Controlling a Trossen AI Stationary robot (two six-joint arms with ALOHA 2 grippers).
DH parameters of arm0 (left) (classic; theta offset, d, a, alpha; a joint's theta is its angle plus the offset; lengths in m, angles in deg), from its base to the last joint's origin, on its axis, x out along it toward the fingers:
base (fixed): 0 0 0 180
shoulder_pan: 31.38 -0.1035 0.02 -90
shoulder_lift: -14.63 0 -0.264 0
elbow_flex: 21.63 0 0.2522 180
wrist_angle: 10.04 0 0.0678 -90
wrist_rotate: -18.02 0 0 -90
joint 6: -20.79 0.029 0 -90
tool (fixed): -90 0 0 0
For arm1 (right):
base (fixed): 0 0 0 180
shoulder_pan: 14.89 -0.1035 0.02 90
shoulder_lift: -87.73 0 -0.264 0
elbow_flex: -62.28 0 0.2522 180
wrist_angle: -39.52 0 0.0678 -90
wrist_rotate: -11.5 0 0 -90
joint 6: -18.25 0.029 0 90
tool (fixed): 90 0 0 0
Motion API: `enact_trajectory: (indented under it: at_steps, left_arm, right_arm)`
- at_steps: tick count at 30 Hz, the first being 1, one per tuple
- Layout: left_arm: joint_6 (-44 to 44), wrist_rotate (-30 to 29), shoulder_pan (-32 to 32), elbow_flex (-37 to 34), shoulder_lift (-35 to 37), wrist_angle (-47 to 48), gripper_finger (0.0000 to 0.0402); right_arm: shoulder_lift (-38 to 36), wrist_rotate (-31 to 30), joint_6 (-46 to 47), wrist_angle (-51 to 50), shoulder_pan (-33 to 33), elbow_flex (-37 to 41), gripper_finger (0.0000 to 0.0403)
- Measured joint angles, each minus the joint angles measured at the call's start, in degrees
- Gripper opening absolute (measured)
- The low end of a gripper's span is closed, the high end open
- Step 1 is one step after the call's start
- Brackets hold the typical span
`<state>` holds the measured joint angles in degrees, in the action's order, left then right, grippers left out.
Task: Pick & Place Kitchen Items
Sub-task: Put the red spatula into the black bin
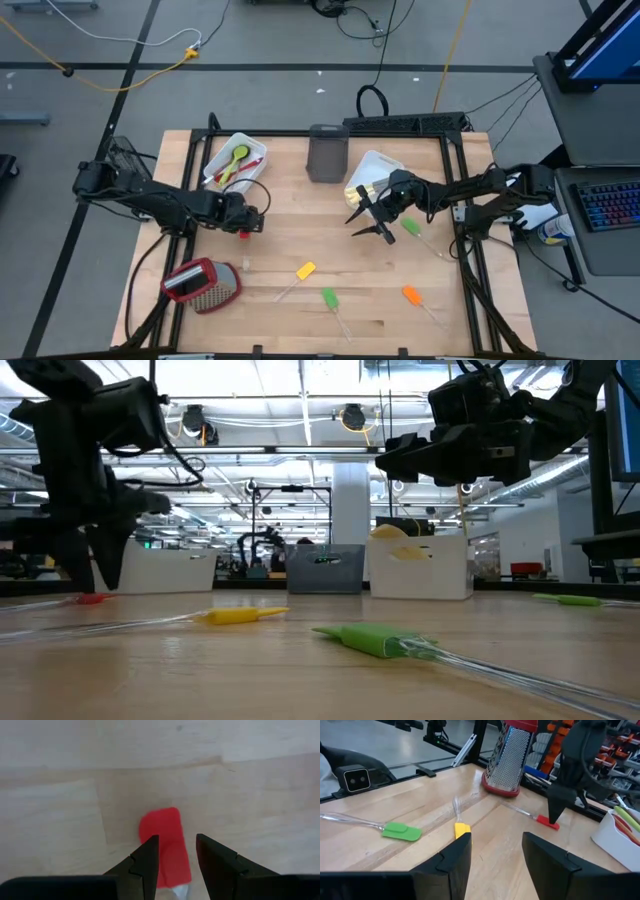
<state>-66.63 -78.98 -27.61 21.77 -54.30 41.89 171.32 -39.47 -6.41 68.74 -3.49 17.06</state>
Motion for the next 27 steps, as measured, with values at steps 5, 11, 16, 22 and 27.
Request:
enact_trajectory:
  at_steps: [5, 11, 16, 22, 27]
  left_arm:
    - [-1.23, -0.52, 0.0, -1.37, -0.06, -2.48, 0.0131]
    - [-1.24, -0.48, 0.5, -1.37, 0.01, -2.31, 0.0131]
    - [0.29, -0.46, 0.85, -1.37, -0.01, -2.13, 0.0131]
    - [4.32, -2.06, 0.85, -1.37, -0.01, -1.94, 0.0131]
    - [10.78, -1.57, 0.81, -1.37, -0.01, -1.87, 0.0131]
  right_arm:
    - [0.0, 0.0, -0.08, 0.02, 0.0, 0.0, 0.0165]
    - [0.0, 0.0, -0.08, 0.02, 0.0, 0.0, 0.0165]
    - [0.0, 0.0, -0.08, 0.0, 0.0, 0.0, 0.0165]
    - [-0.02, 0.0, -0.08, -0.02, 0.0, 0.0, 0.0165]
    - [-0.04, -0.01, 0.06, -0.85, 0.0, 0.0, 0.0165]
